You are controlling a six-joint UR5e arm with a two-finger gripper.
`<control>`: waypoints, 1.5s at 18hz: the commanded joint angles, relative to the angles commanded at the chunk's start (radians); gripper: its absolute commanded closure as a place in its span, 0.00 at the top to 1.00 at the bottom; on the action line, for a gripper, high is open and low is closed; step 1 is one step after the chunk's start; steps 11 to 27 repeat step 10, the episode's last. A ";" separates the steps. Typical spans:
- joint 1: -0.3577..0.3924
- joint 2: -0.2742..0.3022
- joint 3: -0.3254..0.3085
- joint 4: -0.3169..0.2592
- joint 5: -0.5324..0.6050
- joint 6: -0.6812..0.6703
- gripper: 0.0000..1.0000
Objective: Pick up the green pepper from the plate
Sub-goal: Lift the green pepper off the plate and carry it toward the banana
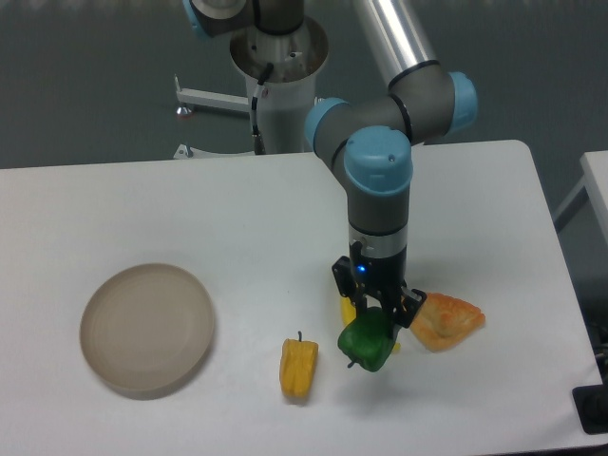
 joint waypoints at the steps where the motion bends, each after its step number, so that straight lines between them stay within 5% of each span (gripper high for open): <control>1: 0.003 0.002 0.002 0.000 0.000 0.000 0.36; 27: 0.012 -0.002 0.003 0.000 -0.002 0.017 0.36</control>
